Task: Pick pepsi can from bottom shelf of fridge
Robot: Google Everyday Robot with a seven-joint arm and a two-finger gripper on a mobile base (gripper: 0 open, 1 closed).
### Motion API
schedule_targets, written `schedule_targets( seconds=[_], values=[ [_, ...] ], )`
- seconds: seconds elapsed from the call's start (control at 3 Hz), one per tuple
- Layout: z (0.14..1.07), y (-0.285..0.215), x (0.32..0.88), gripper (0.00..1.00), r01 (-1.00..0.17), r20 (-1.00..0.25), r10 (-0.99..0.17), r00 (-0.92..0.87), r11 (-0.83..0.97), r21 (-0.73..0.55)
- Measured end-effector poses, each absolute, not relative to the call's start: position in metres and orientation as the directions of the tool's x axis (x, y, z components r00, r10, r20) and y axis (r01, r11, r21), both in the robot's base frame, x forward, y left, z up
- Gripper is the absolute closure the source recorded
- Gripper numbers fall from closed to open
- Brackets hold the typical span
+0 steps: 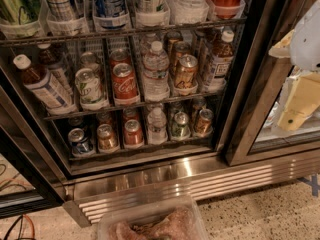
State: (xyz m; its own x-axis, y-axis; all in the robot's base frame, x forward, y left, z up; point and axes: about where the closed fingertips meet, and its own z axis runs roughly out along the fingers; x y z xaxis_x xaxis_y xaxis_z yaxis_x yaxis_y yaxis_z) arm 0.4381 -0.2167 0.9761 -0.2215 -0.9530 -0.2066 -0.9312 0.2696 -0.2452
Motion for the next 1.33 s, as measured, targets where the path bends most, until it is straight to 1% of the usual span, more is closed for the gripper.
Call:
schedule_targets(
  seconds=[0.33,0.67,1.0,1.33],
  values=[
    [0.976,-0.217,0.438,0.0,-0.931,-0.207,-0.953,-0.222,0.27,-0.245],
    [0.957,-0.2,0.434,0.0,-0.914,-0.257,-0.929,-0.267,0.328,-0.237],
    [0.918,-0.162,0.433,0.0,-0.881,-0.382,-0.854,-0.354,0.441,-0.169],
    [0.889,-0.128,0.441,0.0,-0.852,-0.504,-0.764,-0.403,0.514,-0.099]
  ],
)
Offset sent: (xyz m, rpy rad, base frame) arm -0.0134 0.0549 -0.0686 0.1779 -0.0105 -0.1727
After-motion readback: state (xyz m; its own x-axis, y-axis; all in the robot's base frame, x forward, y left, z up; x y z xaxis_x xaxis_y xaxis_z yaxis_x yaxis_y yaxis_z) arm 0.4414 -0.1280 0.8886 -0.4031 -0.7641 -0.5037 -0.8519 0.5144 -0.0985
